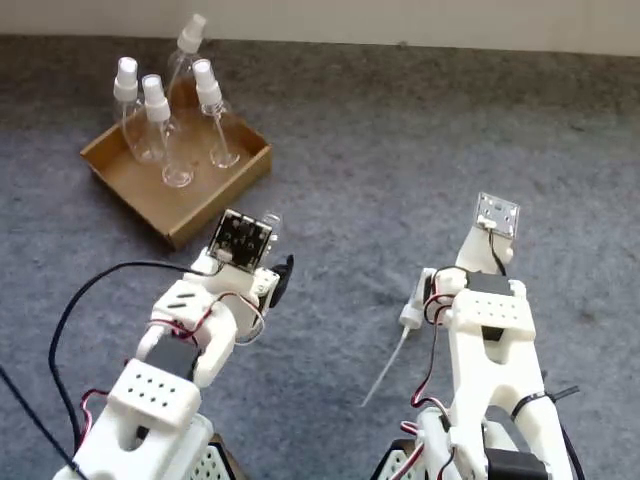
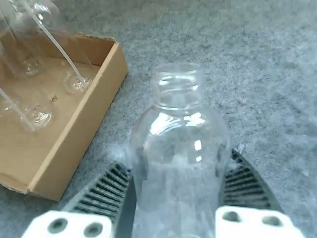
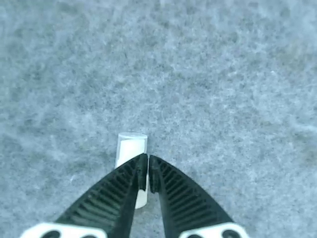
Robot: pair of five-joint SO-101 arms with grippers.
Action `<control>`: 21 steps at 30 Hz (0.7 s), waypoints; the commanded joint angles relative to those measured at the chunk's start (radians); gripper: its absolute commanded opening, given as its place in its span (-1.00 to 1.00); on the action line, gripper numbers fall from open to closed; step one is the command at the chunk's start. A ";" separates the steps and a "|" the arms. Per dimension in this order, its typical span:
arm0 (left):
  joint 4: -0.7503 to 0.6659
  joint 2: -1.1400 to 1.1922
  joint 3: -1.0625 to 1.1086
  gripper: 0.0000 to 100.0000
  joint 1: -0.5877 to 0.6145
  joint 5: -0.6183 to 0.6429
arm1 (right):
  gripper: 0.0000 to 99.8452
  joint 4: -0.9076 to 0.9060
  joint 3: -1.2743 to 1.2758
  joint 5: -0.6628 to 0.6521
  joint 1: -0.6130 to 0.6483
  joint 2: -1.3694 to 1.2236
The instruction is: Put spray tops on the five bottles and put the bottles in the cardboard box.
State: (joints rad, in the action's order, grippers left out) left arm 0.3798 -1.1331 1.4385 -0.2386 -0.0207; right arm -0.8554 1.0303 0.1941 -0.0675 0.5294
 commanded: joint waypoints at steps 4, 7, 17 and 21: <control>-0.026 -0.234 0.081 -0.88 -0.013 0.008 | -0.98 0.022 -0.005 0.002 0.010 0.022; -0.026 -0.329 0.122 -0.88 -0.013 0.008 | -0.98 0.021 -0.005 0.009 0.010 0.022; -0.025 -0.642 0.259 -0.88 -0.013 0.008 | -0.98 0.019 -0.013 0.011 0.079 0.022; -0.020 -0.687 0.257 -0.88 -0.013 0.008 | -0.98 0.019 -0.013 0.011 0.154 0.022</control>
State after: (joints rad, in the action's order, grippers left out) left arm 0.3767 -1.7791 1.6763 -0.2401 -0.0207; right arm -0.8554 1.0303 0.1941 0.0384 0.5294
